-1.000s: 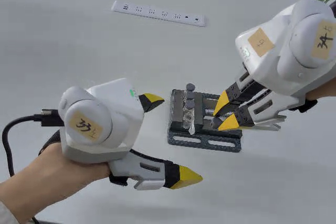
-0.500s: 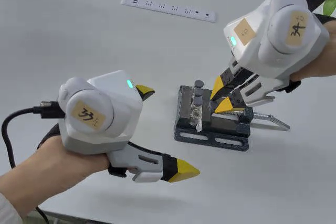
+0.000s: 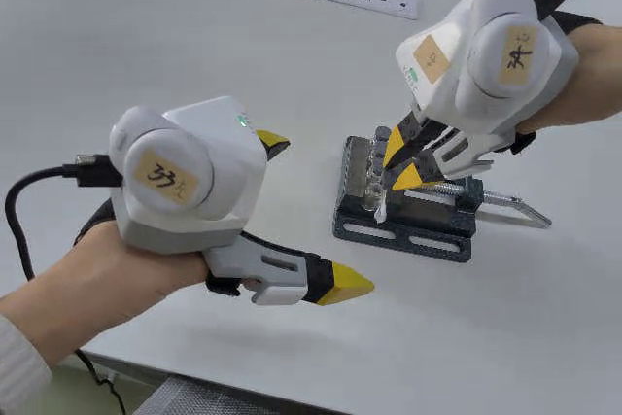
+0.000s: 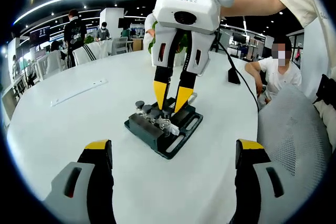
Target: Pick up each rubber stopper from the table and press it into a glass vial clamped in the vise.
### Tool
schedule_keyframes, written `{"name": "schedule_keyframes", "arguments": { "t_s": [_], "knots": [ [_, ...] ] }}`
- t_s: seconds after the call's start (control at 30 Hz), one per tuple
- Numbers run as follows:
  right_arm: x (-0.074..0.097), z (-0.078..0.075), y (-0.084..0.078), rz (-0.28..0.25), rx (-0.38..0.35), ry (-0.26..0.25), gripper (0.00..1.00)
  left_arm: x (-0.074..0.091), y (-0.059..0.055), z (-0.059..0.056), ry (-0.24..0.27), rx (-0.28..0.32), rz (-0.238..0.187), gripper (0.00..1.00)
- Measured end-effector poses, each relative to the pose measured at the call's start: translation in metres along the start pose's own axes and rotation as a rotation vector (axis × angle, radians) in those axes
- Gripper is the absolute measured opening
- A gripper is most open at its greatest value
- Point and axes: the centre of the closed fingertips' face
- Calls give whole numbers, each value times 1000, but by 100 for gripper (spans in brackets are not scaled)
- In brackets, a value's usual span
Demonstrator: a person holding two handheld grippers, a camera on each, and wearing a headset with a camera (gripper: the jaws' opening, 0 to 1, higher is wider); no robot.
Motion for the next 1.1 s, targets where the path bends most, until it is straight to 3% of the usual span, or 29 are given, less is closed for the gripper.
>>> {"name": "schedule_keyframes", "arguments": {
  "t_s": [0.53,0.9,1.1],
  "knots": [
    [-10,0,0,33,135,-9,5,2,-5,-1,3,20,6,96],
    [-13,0,-1,56,183,-4,5,1,-7,-3,-3,32,7,95],
    [-14,1,-1,99,249,-7,5,0,-7,-4,-8,34,5,94]
  ]
}}
Point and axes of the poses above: the centre of the closed fingertips' face, and the gripper's own axes: x roughly backward along the fingers, z roughly to its left, y roughly out of its top, and after that the axes turned 15 degrees about -x, right-handed
